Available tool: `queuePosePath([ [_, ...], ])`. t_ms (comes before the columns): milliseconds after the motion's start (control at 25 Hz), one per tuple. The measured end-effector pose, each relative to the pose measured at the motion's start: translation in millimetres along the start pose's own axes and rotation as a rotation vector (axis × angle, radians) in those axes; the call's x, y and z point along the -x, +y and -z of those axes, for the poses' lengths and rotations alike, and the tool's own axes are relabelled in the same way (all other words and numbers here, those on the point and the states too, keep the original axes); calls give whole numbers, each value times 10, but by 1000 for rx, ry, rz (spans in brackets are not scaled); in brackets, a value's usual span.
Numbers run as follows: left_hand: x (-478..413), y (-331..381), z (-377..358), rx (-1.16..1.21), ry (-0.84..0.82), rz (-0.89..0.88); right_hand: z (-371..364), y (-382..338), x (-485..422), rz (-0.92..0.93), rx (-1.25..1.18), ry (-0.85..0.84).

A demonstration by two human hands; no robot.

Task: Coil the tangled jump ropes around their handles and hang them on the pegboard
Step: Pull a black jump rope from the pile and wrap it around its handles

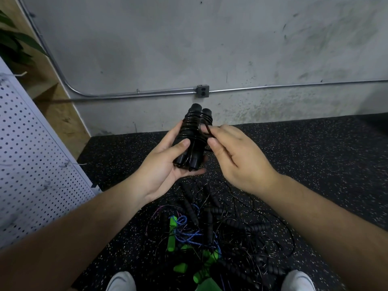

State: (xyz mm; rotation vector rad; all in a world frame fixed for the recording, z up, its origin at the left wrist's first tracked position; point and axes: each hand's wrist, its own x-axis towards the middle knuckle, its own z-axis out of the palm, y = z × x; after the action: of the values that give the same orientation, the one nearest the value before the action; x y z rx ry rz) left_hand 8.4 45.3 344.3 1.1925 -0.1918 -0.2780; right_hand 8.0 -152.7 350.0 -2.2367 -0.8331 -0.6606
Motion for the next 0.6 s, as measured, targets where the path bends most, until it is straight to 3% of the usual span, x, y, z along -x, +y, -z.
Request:
queuePosePath([
  [240, -18, -3, 16, -5, -11, -10, 167, 28, 62, 29, 378, -288],
  [440, -39, -14, 12, -39, -3, -23, 193, 54, 124, 27, 483, -371],
  [600, -51, -48, -36, -75, 12, -37, 123, 11, 139, -7, 410, -368],
])
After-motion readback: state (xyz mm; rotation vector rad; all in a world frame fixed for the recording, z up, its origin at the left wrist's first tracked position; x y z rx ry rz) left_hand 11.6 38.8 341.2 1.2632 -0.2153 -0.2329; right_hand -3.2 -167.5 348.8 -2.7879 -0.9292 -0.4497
